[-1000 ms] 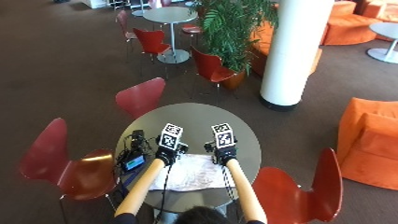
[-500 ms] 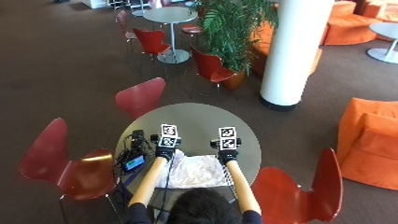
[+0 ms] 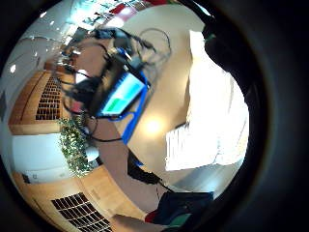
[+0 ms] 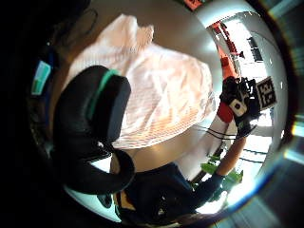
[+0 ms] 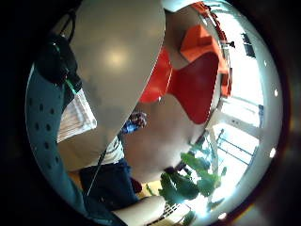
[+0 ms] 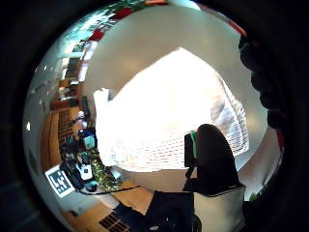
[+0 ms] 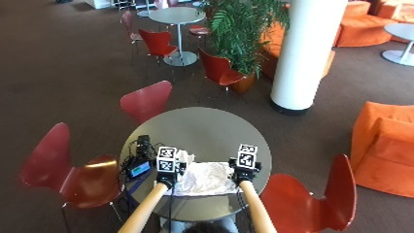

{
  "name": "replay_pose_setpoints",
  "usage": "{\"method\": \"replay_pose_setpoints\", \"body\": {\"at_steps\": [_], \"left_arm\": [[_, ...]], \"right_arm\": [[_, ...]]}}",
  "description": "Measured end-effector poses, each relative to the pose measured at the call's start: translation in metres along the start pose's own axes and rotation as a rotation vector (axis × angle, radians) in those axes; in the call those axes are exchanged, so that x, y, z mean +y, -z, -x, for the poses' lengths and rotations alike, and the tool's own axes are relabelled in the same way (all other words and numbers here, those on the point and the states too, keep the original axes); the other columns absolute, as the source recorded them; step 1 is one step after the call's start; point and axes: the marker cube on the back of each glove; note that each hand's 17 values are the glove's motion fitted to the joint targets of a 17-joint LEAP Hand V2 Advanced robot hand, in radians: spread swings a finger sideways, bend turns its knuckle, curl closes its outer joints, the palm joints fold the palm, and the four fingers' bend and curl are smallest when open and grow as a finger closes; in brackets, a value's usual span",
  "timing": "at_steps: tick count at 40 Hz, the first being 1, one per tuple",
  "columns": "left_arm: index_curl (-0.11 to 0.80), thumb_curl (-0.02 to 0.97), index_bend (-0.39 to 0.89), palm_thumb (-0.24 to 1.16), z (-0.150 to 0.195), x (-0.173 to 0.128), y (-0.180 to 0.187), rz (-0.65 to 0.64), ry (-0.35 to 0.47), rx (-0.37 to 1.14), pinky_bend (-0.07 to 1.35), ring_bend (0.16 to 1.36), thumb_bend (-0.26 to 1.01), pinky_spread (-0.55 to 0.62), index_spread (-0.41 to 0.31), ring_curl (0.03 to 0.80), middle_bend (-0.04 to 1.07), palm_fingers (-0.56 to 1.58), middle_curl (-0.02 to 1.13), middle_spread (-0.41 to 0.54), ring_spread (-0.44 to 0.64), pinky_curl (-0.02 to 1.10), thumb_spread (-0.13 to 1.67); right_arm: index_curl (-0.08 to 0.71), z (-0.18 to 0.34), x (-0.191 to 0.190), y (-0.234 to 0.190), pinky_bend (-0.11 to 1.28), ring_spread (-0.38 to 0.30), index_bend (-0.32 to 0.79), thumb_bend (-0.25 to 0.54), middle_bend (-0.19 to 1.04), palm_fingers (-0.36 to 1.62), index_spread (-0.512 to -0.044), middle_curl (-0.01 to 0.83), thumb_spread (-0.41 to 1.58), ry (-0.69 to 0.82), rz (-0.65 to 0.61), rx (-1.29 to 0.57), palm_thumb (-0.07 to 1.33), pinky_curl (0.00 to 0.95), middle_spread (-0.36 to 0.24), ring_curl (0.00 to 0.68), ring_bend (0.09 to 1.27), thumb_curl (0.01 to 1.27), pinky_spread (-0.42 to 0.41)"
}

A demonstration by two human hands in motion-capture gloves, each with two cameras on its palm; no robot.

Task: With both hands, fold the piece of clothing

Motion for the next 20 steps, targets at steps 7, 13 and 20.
{"method": "replay_pose_setpoints", "body": {"at_steps": [7, 13, 20], "left_arm": [[0.292, 0.304, 0.20, 0.26, -0.019, 0.052, -0.031, 0.142, 0.027, -0.042, 0.43, 0.52, -0.02, 0.01, -0.096, 0.393, 0.14, 0.41, 0.45, -0.014, 0.02, 0.40, 1.29], [0.315, 0.260, 0.18, 0.18, -0.017, 0.047, -0.054, 0.122, 0.041, -0.002, 0.40, 0.51, -0.02, 0.11, -0.092, 0.385, 0.13, 0.32, 0.41, 0.036, 0.11, 0.39, 1.37], [0.335, 0.231, 0.18, 0.14, -0.019, 0.048, -0.067, 0.200, 0.062, 0.074, 0.39, 0.50, -0.01, 0.19, -0.091, 0.366, 0.13, 0.27, 0.37, 0.067, 0.19, 0.37, 1.42]], "right_arm": [[0.204, -0.034, -0.012, -0.052, 0.66, -0.172, 0.03, -0.048, 0.20, 0.97, -0.180, 0.459, 1.05, -0.168, 0.039, 0.112, 0.70, 0.396, -0.096, 0.450, 0.55, 0.54, -0.205], [0.177, -0.031, -0.014, -0.060, 0.65, -0.162, 0.03, -0.033, 0.22, 0.99, -0.154, 0.464, 1.09, -0.151, 0.010, 0.123, 0.65, 0.387, -0.083, 0.443, 0.55, 0.50, -0.200], [0.153, -0.035, -0.018, -0.057, 0.65, -0.173, 0.03, -0.014, 0.23, 1.05, -0.141, 0.467, 1.10, -0.171, -0.010, 0.101, 0.69, 0.381, -0.095, 0.438, 0.56, 0.48, -0.224]]}}
